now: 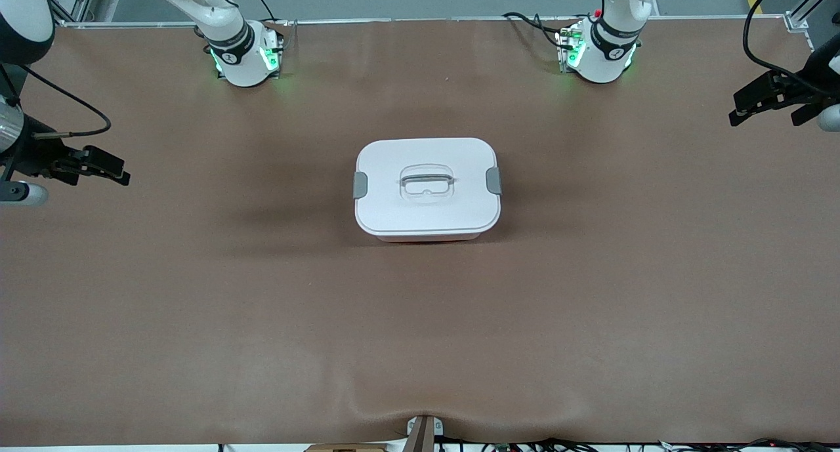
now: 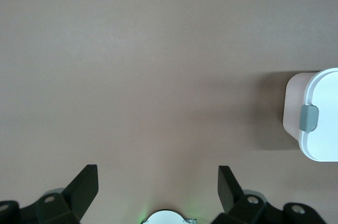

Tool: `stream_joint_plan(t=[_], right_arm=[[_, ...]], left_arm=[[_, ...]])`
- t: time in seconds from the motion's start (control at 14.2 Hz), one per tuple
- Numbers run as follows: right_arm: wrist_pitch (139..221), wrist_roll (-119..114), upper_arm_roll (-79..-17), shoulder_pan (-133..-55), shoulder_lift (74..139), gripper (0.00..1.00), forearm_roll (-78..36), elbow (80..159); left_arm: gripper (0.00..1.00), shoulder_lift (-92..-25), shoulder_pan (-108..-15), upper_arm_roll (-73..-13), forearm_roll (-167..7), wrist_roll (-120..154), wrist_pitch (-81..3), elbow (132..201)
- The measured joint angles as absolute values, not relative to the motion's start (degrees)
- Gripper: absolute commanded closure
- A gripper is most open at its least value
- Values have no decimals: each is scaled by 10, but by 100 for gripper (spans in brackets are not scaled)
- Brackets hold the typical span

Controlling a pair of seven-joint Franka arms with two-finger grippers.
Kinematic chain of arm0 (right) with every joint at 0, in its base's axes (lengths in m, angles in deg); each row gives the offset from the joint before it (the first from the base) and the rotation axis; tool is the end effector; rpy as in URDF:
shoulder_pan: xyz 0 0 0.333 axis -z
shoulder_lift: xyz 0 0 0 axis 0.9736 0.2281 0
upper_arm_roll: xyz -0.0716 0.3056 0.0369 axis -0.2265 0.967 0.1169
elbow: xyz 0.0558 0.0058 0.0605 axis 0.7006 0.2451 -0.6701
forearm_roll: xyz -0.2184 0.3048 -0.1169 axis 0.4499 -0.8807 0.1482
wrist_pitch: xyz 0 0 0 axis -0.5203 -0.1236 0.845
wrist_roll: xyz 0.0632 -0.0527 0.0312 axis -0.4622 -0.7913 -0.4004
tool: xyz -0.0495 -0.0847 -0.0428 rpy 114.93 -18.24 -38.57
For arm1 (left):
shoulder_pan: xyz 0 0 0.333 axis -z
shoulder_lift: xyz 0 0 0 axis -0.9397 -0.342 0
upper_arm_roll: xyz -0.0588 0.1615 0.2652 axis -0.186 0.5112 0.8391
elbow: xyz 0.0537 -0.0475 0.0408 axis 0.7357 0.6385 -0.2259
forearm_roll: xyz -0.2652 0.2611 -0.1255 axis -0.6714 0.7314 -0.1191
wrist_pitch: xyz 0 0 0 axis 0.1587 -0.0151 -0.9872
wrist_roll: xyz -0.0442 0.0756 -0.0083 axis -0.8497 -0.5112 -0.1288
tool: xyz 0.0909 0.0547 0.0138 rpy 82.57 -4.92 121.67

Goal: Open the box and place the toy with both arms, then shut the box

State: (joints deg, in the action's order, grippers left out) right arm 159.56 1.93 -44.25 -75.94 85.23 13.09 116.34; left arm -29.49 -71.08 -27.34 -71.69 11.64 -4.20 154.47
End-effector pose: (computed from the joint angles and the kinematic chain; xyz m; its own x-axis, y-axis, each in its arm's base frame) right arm 0.5672 -0.0214 0.5654 0.9983 -0.0365 -0.0465 -0.0388 -0.9980 -0.0506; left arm 0.5205 -0.0187 0.6614 0.9989 -0.0106 -0.0449 -0.0100 -0.9999 0.0130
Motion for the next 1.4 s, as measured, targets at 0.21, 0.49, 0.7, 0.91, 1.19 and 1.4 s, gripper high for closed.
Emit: stream_joint_plan(t=[0.21,0.49,0.7,0.91,1.19,1.4], right_arm=[[1599,19,-442,-759,852,0,131,1165],[1600,19,-443,-759,852,0,131,1165],[1601,19,-444,-759,852,0,131,1165],[1601,19,-443,-759,852,0,131,1165],[1606,19,-443,-759,852,0,131,1165],[1608,19,-443,-759,852,0,131,1165]], left_arm=[[0,-295,-711,-273,-717,116,-42,1545],[0,-298,-711,-274,-717,116,-47,1548],[0,-301,-710,-276,-717,117,-53,1548],[0,-302,-710,-276,-717,133,-54,1549],[0,-305,-710,-277,-717,139,-54,1549],[0,-305,-710,-280,-717,139,-55,1549]])
